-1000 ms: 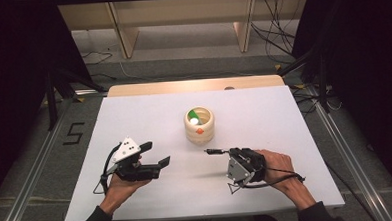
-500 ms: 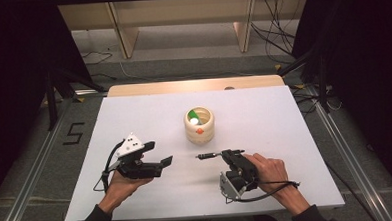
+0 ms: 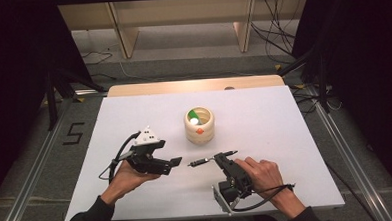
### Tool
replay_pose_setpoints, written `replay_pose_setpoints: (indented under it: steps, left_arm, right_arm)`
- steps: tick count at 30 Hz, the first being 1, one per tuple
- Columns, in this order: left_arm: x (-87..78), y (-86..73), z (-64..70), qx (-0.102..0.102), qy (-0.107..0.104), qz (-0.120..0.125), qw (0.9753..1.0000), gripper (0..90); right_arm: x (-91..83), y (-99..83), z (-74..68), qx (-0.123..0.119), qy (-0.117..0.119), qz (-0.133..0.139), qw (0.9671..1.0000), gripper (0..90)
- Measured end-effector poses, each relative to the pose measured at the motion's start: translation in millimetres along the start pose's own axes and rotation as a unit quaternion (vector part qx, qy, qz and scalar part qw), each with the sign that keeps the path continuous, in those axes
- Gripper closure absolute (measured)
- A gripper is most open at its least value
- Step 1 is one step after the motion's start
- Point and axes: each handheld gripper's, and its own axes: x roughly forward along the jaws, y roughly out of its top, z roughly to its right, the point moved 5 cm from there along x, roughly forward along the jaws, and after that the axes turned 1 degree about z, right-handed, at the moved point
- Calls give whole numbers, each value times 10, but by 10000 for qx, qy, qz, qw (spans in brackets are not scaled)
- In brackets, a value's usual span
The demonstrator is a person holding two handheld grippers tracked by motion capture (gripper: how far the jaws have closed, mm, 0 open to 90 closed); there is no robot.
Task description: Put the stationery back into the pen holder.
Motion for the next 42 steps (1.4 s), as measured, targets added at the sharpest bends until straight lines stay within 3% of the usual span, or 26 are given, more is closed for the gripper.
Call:
replay_pose_setpoints:
  steps: [5,9,16,22,28,29,32,38,42]
  left_arm:
    - [95,81,72,138,-213,-330,9991,182]
    - [170,128,156,250,-418,-587,9971,185]
    - [304,142,257,491,-676,-1158,9898,211]
    - [373,136,313,562,-810,-1462,9843,248]
    - [426,140,379,733,-943,-1673,9787,334]
    - [428,146,388,787,-974,-1706,9774,349]
    - [436,162,411,800,-1081,-1728,9757,417]
    - [490,175,466,914,-1259,-1958,9682,501]
    - [556,168,496,975,-1293,-2080,9646,540]
  right_arm:
    - [6,43,-31,-209,-82,55,9997,799]
    - [11,65,-52,-374,-120,71,9992,800]
    - [27,112,-87,-670,-162,128,9975,800]
    - [25,123,-114,-680,-159,100,9975,799]
    - [38,156,-133,-866,-139,144,9960,800]
    - [38,160,-146,-783,-146,158,9967,800]
    - [37,165,-144,-883,-97,160,9959,800]
    - [33,173,-164,-866,-74,158,9961,799]
    - [32,183,-175,-903,-51,164,9958,799]
